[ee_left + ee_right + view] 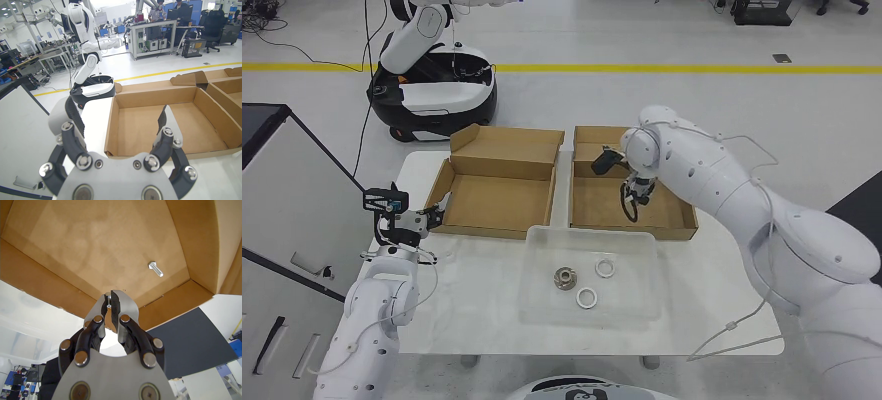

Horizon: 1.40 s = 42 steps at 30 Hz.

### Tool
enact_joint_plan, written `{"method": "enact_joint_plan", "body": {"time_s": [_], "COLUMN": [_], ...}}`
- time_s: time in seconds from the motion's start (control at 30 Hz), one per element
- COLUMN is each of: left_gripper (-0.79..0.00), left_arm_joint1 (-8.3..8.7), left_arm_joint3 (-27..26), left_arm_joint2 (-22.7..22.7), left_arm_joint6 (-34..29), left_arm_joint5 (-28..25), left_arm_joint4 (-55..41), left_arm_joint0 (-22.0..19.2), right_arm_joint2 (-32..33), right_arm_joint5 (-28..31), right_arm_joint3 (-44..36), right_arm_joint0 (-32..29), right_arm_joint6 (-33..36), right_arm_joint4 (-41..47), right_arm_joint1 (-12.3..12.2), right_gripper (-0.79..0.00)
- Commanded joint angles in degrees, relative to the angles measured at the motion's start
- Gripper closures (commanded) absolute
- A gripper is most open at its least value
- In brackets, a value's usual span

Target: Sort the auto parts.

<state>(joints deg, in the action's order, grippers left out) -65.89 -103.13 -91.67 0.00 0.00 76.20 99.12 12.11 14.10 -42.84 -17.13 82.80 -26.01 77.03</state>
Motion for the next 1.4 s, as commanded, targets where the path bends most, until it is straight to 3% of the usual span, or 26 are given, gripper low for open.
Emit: {"method": "enact_joint_plan", "body": {"time_s": [0.0, 0.73, 1.37], "left_gripper": [-0.785, -0.785, -0.785], "left_arm_joint1": [0.00, 0.00, 0.00], "left_arm_joint3": [0.00, 0.00, 0.00], "left_arm_joint2": [0.00, 0.00, 0.00], "left_arm_joint6": [0.00, 0.00, 0.00], "left_arm_joint5": [0.00, 0.00, 0.00], "left_arm_joint4": [0.00, 0.00, 0.00], "left_arm_joint0": [0.00, 0.00, 0.00], "right_arm_joint2": [-0.21, 0.94, 2.32], "right_arm_joint5": [-0.16, -3.27, -2.44], "right_arm_joint3": [1.29, 12.09, 16.30], "right_arm_joint0": [-0.24, -2.09, -3.37], "right_arm_joint6": [-0.42, -8.51, -9.50], "right_arm_joint4": [-0.78, -4.64, -6.36], "right_arm_joint1": [0.50, 5.00, 7.47], "right_gripper": [0.000, 0.000, 0.000]}}
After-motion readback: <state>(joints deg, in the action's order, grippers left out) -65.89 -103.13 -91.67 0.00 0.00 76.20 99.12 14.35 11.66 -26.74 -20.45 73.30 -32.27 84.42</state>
